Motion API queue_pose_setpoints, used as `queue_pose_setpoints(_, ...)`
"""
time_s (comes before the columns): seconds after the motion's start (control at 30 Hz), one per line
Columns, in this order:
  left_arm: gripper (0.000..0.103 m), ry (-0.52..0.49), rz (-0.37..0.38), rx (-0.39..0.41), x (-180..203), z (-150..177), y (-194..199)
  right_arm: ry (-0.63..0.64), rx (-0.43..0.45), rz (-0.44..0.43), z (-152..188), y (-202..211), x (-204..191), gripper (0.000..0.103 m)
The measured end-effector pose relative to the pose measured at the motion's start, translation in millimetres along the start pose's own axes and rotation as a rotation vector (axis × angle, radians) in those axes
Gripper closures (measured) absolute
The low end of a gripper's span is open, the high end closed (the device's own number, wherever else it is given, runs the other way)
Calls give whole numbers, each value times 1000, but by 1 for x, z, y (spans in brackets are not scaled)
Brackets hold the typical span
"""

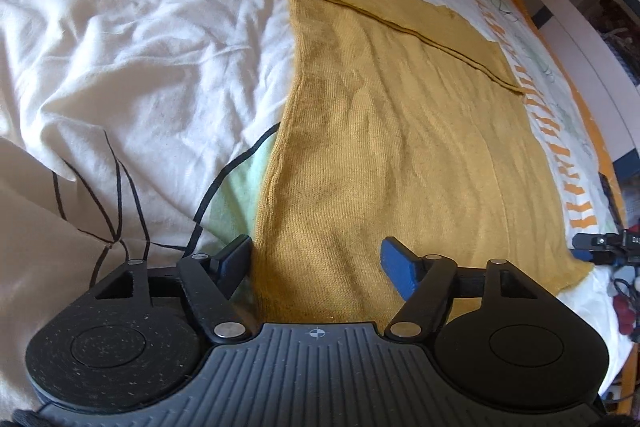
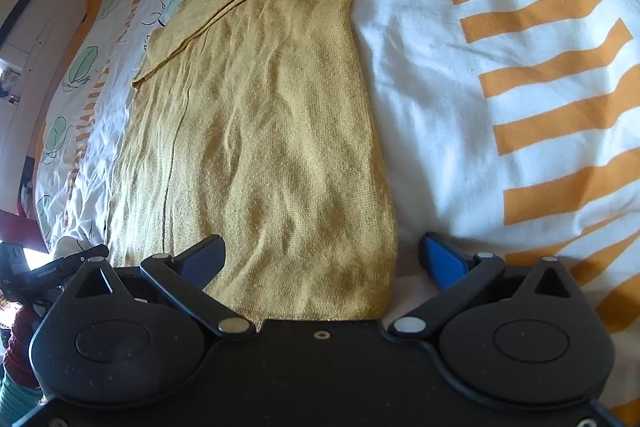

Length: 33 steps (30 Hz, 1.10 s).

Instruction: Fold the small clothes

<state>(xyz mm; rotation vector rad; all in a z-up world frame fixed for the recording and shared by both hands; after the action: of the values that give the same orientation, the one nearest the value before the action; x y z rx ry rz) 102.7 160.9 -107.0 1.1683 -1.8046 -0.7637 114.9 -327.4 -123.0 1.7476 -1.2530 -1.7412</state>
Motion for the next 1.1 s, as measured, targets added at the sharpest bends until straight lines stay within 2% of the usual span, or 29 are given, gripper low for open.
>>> queue_pose_setpoints(0.03, 38, 1, -3, -1, -1, 1, 1, -1, 0, -1, 0, 1, 0, 0)
queue_pose_setpoints(0.2, 58, 7, -24, -22, -5, 1, 2, -3, -4, -3, 0, 1, 0, 0)
queue_pose_setpoints(0.33, 64, 21, -16, -32, -9, -1, 4, 1, -16, -7, 1, 3, -2, 0)
queue_pose_setpoints(0.4, 75, 40, -20, -33, -14, -1, 5, 1, -21, -10, 1, 4, -1, 0)
queue_pose_setpoints(0.5, 76, 69, -9, -45, -19, -1, 0, -3, -29, -10, -1, 3, -1, 0)
queue_pose_setpoints(0.63, 76, 21, -14, -71, -12, -4, -7, -7, -39, -6, -2, 2, -1, 0)
queue_pose_setpoints(0.73, 68, -4, 0, -83, -8, -6, -10, -10, -42, -5, -2, 2, -2, 0)
queue_pose_setpoints(0.83, 68, -15, 2, -83, -7, -6, -10, -8, -45, 0, -2, 2, -3, 0)
queue_pose_setpoints(0.87, 81, -15, -5, -73, -7, -5, -8, -3, -49, 2, -1, 2, -4, 0)
queue_pose_setpoints(0.9, 90, -10, -4, -63, -7, -3, -7, 8, -54, 5, 0, 3, -6, 0)
queue_pose_setpoints(0.93, 91, -1, 4, -49, -8, -2, -4, 23, -59, 13, 1, 4, -8, 1)
queue_pose_setpoints(0.97, 95, 4, 5, -32, -7, -1, -2, 47, -58, 33, 3, 5, -11, 8)
queue_pose_setpoints(1.0, 96, 8, 8, -14, -7, 0, 1, 78, -51, 66, 6, 7, -15, 29)
queue_pose_setpoints(1.03, 96, 8, 4, 4, -6, 1, 4, 112, -43, 103, 9, 8, -17, 42)
queue_pose_setpoints(1.07, 96, 4, -1, 28, -3, 1, 9, 139, -37, 127, 12, 10, -19, 66)
queue_pose_setpoints(1.1, 96, 2, 1, 52, -1, 1, 13, 149, -33, 113, 15, 13, -19, 81)
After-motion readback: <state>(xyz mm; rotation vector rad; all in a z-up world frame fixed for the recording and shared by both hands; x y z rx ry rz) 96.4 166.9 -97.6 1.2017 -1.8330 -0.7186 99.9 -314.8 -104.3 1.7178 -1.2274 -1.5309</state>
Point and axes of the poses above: each gripper's, at about its wrist camera, not at the fingertips, and y roughly against the way its jaws point, x to its right, z to its underside, the point moved 2 cm from there along -y, roughly the way its jaws point, and after that the axes turned 8 degrees about -y, right-handed, at the moved point
